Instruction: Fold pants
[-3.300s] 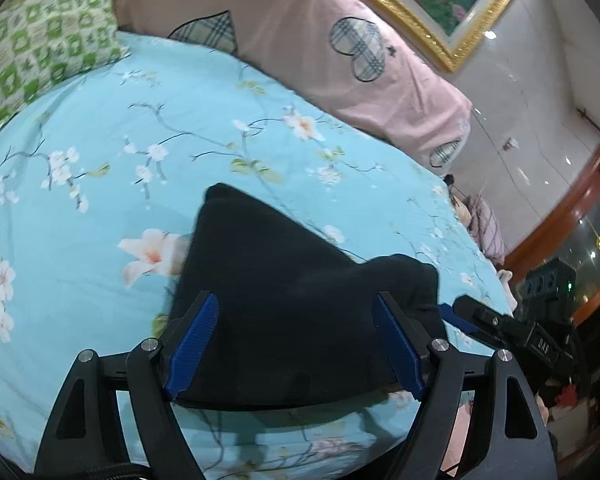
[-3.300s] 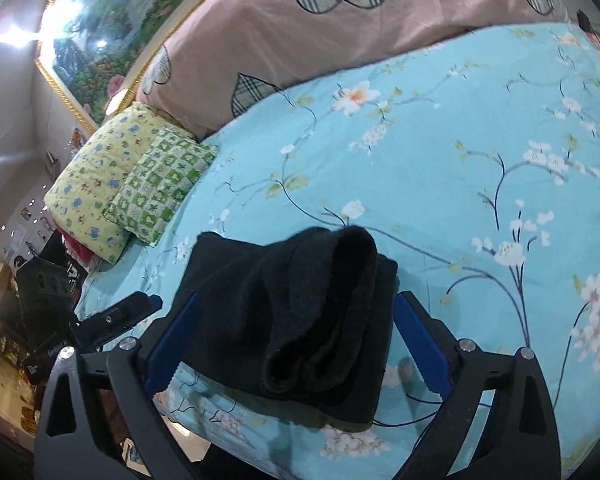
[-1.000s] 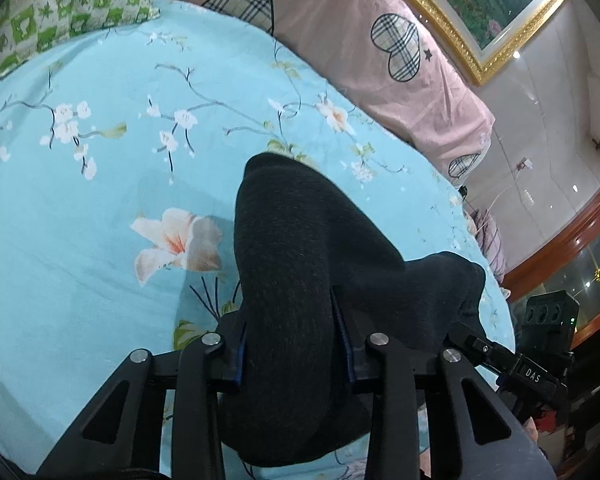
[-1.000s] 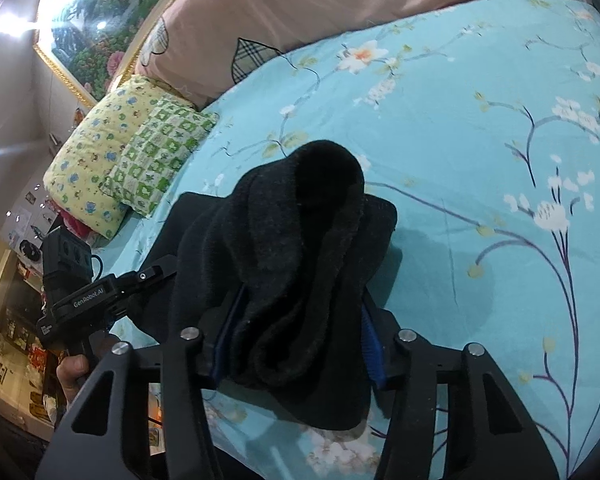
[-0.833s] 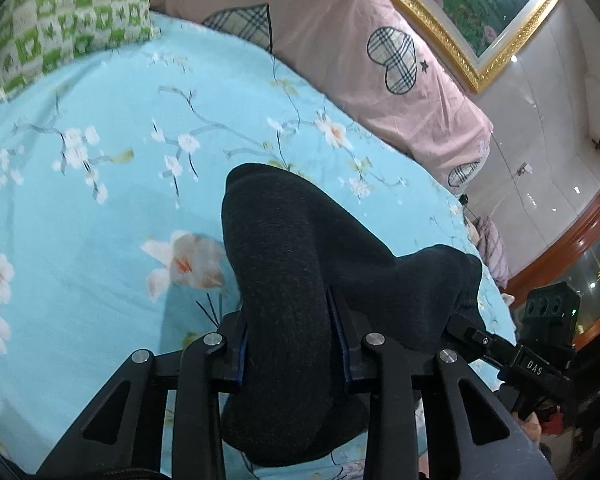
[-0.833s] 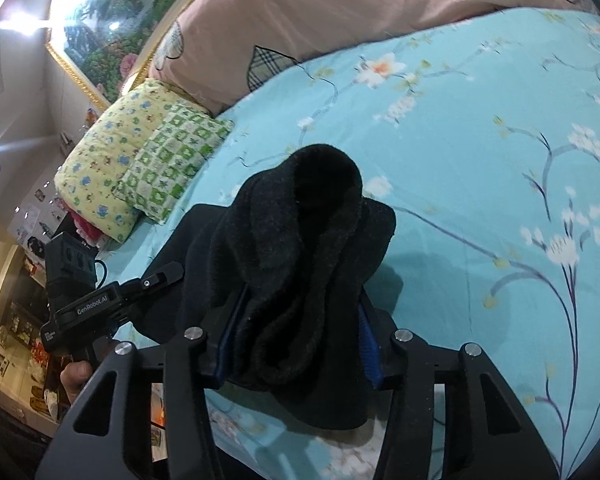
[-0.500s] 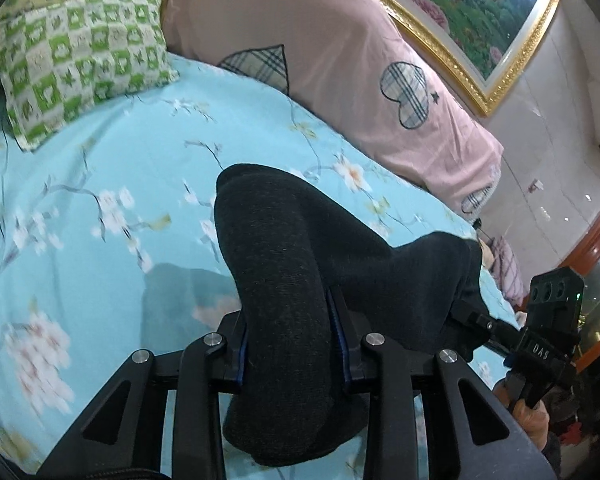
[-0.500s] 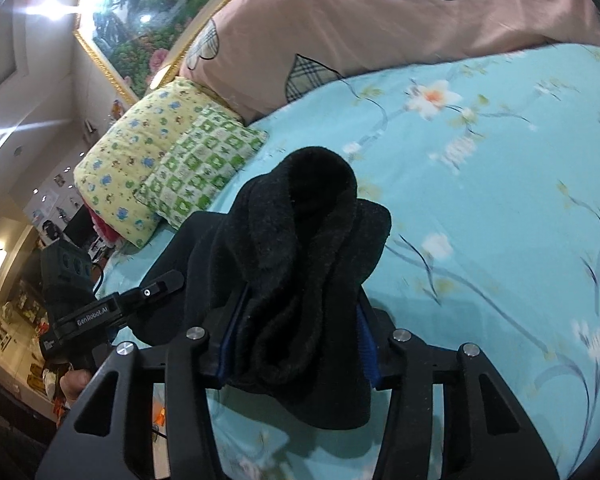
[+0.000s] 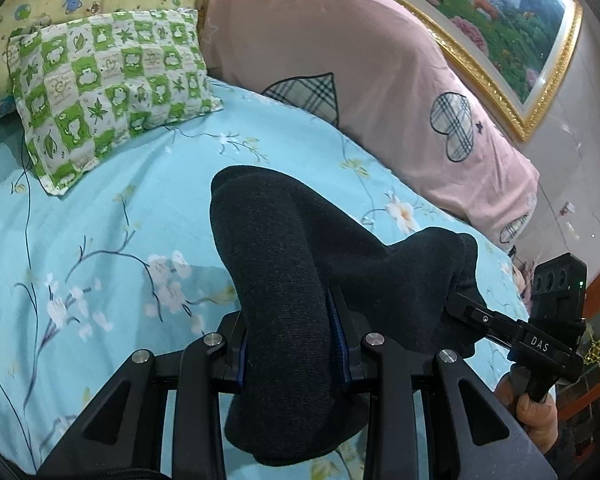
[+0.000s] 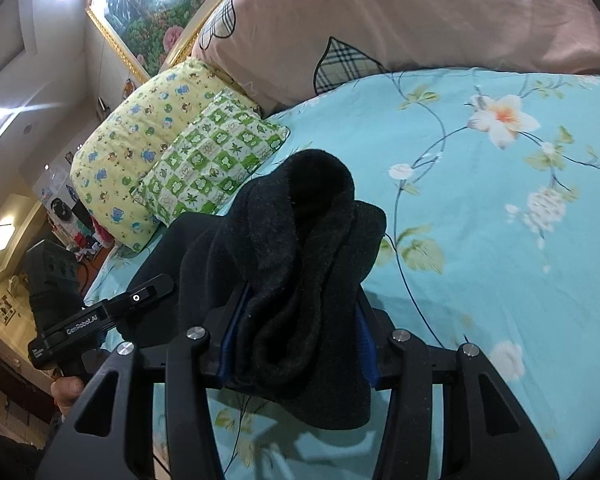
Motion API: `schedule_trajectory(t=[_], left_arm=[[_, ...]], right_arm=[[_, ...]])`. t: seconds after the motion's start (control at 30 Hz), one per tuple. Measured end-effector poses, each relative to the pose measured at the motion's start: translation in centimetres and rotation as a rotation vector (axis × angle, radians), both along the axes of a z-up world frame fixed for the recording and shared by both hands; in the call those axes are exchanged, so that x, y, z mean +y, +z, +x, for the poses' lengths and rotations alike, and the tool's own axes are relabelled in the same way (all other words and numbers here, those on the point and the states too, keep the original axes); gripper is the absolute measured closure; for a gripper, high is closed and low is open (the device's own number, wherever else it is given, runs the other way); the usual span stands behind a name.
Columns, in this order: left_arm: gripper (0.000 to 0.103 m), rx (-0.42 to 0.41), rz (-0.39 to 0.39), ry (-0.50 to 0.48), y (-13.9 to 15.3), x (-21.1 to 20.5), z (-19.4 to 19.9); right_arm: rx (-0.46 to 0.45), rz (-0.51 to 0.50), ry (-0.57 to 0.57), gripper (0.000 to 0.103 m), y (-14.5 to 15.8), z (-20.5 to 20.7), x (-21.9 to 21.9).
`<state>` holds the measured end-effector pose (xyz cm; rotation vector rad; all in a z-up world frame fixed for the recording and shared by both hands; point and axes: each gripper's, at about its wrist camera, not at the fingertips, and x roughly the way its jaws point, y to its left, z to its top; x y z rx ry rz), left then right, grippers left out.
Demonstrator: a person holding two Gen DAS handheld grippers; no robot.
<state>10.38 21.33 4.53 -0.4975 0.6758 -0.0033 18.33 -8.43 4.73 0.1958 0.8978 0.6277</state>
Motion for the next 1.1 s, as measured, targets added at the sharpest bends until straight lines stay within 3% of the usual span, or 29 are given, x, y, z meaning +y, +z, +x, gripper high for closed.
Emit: schedule_trajectory(t=[0.4, 0.53, 0.77, 0.93, 1.1], left_arm=[[0.071, 0.051, 0.003, 0.032, -1.9, 2.1, 1.9], [0.067, 0.076, 0.011, 0.03, -2.9, 2.0, 2.0], [0.041, 0.091, 0.044, 0.049, -3.6, 1.6, 1.1], [0.039, 0.103, 0.05, 0.054, -3.7, 1.6, 0.8], [0.034, 0.102, 0.061, 0.057, -3.3, 1.5, 0.3]], right_arm=[[0.037, -0.018, 0.025, 0.053, -2.0, 3.5, 2.0], [0.067, -0.04, 0.011, 0.046, -3.1, 4.0, 1.7], [0.081, -0.061, -0.025, 0.04, -4.0, 4.1, 0.3], [0.084, -0.068, -0.04, 0.032, -4.4, 4.2, -0.6], [0.084, -0.065, -0.031, 0.032, -4.0, 3.9, -0.3]])
